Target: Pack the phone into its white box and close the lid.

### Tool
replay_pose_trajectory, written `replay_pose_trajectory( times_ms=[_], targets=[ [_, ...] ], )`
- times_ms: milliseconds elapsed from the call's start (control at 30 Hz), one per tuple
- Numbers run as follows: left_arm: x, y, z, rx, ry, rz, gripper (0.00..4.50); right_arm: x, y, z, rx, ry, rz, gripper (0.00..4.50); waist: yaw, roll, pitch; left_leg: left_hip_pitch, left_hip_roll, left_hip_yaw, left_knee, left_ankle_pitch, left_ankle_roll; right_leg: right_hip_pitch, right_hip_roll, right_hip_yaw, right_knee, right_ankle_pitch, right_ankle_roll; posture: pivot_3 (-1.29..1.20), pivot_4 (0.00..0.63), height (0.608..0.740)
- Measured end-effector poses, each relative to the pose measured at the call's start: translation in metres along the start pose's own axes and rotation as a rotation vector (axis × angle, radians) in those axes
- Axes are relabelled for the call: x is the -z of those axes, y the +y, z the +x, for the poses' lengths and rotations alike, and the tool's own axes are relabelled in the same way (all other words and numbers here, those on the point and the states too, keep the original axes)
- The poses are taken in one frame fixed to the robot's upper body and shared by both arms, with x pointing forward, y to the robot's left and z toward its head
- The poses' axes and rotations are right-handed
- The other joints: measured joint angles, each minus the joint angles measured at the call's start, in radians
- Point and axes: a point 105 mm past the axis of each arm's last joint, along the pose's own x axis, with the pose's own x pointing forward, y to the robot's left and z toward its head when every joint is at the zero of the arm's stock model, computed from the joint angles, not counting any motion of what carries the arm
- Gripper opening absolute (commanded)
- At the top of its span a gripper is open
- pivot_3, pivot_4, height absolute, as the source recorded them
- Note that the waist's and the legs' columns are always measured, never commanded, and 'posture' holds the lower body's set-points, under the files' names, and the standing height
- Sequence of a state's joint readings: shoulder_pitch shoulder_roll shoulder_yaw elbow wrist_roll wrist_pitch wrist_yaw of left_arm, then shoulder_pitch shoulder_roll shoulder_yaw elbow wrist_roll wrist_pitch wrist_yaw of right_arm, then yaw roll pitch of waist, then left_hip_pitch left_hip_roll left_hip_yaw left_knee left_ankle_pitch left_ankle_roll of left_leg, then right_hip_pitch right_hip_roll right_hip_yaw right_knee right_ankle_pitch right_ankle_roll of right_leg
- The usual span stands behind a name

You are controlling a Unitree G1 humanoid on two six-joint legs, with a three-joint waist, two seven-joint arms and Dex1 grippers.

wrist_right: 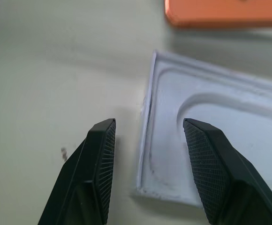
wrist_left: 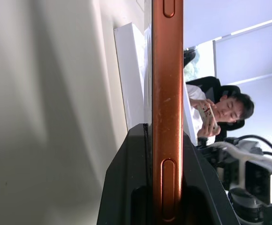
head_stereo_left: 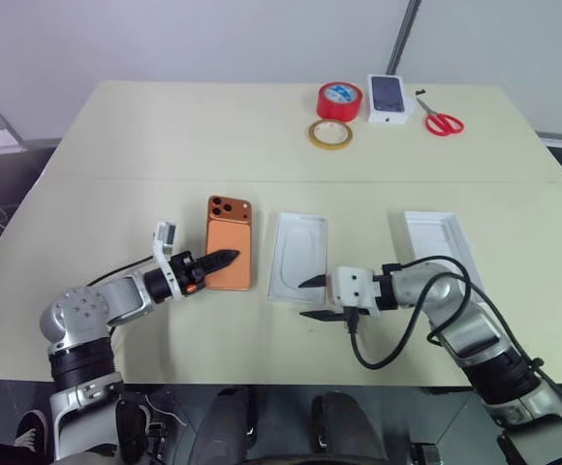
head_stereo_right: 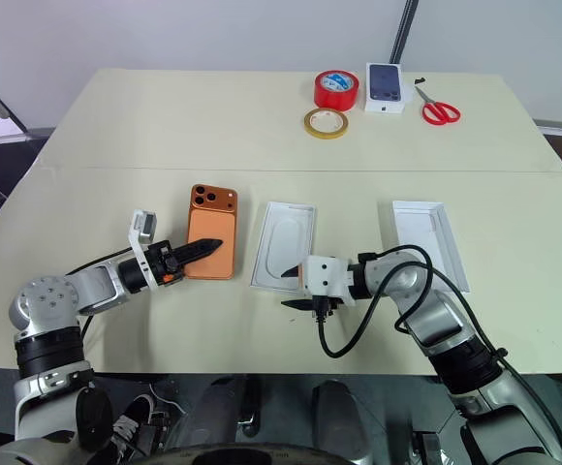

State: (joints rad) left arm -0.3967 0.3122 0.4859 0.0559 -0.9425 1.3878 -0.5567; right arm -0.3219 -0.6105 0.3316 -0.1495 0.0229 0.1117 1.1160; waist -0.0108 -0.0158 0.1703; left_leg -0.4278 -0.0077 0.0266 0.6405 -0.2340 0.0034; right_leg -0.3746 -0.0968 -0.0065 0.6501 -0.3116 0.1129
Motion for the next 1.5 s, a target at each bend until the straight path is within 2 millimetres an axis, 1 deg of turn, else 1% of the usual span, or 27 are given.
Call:
replay_pose_trajectory(
  times_ms=[67,100,367,400,467,600,733,800,900,1000,1133,1167,1200,1267,1333,1400,1467,1500],
  targets=[
    [-0.001,0.0,0.0,-0.004,-0.002,0.003,0.0,0.0,0.0,0.0,0.003,-0.001,0.002,1.13,-0.001,0.0,0.0,0.0,0.0,0.0,0.0,0.0,0.0,0.0,0.0,0.0,0.0,0.0,0.0,0.0,0.15,0.728],
    [0.0,0.001,0.0,-0.006,-0.001,0.004,0.0,0.0,-0.001,0.0,0.007,-0.002,0.0,0.6,-0.001,0.0,0.0,0.0,0.0,0.0,0.0,0.0,0.0,0.0,0.0,0.0,0.0,0.0,0.0,0.0,0.15,0.728],
    [0.0,0.0,0.002,-0.015,0.004,0.006,0.0,0.0,0.0,0.0,0.015,-0.006,0.018,0.6,0.0,0.0,0.0,0.0,0.0,0.0,0.0,0.0,0.0,0.0,0.0,0.0,0.0,0.0,0.0,0.0,0.15,0.728],
    [0.0,0.0,0.004,-0.018,0.003,0.006,0.0,0.0,0.0,0.001,0.015,-0.011,0.026,0.05,0.0,0.0,0.0,0.0,0.0,0.0,0.0,0.0,0.0,0.0,0.0,0.0,0.0,0.0,0.0,0.0,0.15,0.728],
    [-0.001,-0.004,0.012,-0.008,0.0,0.003,0.0,-0.001,0.0,0.001,0.015,-0.013,0.035,0.05,0.004,0.0,0.0,0.0,0.0,0.0,0.001,0.0,0.0,0.001,0.0,0.0,0.0,0.0,0.0,0.0,0.15,0.728],
    [-0.004,-0.022,0.034,0.048,-0.007,0.012,0.0,-0.006,0.001,0.001,0.012,-0.02,0.058,0.05,0.003,-0.001,0.0,0.0,0.0,0.0,0.002,0.0,0.0,0.001,0.0,-0.001,0.0,0.0,0.0,0.0,0.15,0.728],
    [0.007,-0.031,0.051,0.083,0.016,-0.005,0.0,-0.011,-0.001,0.001,0.024,-0.018,0.083,0.05,0.001,-0.001,0.0,0.0,0.0,0.0,0.002,0.0,0.0,0.001,0.001,-0.001,0.0,0.0,0.0,0.0,0.15,0.728],
    [0.011,-0.032,0.054,0.084,0.026,-0.008,0.0,-0.01,-0.006,0.002,0.055,-0.003,0.102,0.05,-0.001,-0.001,0.0,0.0,0.0,0.0,0.002,0.0,0.0,0.001,0.001,-0.001,0.0,0.0,0.0,0.0,0.15,0.728],
    [0.009,-0.032,0.056,0.082,0.018,-0.001,0.0,-0.009,-0.011,0.006,0.093,0.016,0.139,0.05,0.001,-0.001,0.0,0.0,0.0,0.0,0.002,0.001,-0.001,0.001,0.001,-0.001,0.0,0.0,0.0,0.0,0.15,0.728],
    [0.009,-0.032,0.058,0.084,0.02,0.001,0.0,-0.008,-0.012,0.007,0.113,0.042,0.157,0.05,0.005,-0.001,0.0,0.0,-0.001,0.0,0.003,0.0,0.0,0.001,0.0,-0.001,0.0,0.0,0.0,0.0,0.15,0.728],
    [0.011,-0.033,0.066,0.099,0.023,-0.012,0.0,-0.012,-0.01,0.008,0.123,0.043,0.182,0.05,0.007,-0.001,0.0,0.0,-0.001,0.0,0.003,0.0,0.0,0.002,0.0,-0.001,0.0,0.0,0.0,0.0,0.15,0.728],
    [0.013,-0.033,0.068,0.1,0.028,-0.015,0.0,-0.014,-0.01,0.008,0.125,0.037,0.183,0.69,0.006,-0.001,0.0,0.0,-0.001,0.0,0.003,0.0,0.0,0.002,0.0,-0.001,0.0,0.0,0.0,0.0,0.15,0.728],
    [0.014,-0.033,0.069,0.101,0.035,-0.015,0.0,-0.015,-0.01,0.008,0.128,0.033,0.18,0.97,0.005,-0.001,0.001,0.0,-0.001,0.0,0.003,0.0,0.0,0.002,0.0,-0.001,0.0,0.0,0.0,0.0,0.15,0.728],
    [0.016,-0.034,0.071,0.103,0.043,-0.014,0.0,-0.016,-0.011,0.008,0.137,0.027,0.169,1.99,0.003,-0.001,0.001,0.0,-0.001,0.0,0.003,0.0,0.0,0.002,0.0,-0.001,0.0,0.0,0.0,0.0,0.15,0.728],
    [0.014,-0.033,0.072,0.106,0.032,-0.015,0.0,-0.018,-0.009,0.006,0.13,0.009,0.16,1.99,0.003,-0.001,0.001,0.0,-0.001,0.0,0.003,0.0,0.0,0.002,0.0,-0.001,0.0,0.0,0.0,0.0,0.15,0.728],
    [0.015,-0.032,0.072,0.105,0.033,-0.021,0.0,-0.025,-0.009,0.002,0.119,-0.032,0.167,1.99,0.003,-0.001,0.001,0.0,-0.001,0.0,0.003,0.0,0.0,0.002,0.001,-0.001,0.0,0.0,0.0,0.0,0.15,0.728],
    [0.018,-0.033,0.075,0.108,0.047,-0.02,0.0,-0.032,-0.011,-0.012,0.106,-0.076,0.192,1.99,0.008,-0.001,0.001,-0.001,-0.001,0.0,0.004,0.0,0.001,0.002,0.0,-0.001,0.0,0.0,0.0,0.0,0.15,0.728],
    [0.019,-0.034,0.077,0.112,0.052,-0.023,0.0,-0.03,-0.012,-0.023,0.102,-0.068,0.199,1.99,0.012,-0.001,0.001,-0.001,-0.001,0.0,0.004,-0.001,0.002,0.003,0.0,-0.001,-0.001,0.0,0.0,0.0,0.15,0.728]
  ],
)
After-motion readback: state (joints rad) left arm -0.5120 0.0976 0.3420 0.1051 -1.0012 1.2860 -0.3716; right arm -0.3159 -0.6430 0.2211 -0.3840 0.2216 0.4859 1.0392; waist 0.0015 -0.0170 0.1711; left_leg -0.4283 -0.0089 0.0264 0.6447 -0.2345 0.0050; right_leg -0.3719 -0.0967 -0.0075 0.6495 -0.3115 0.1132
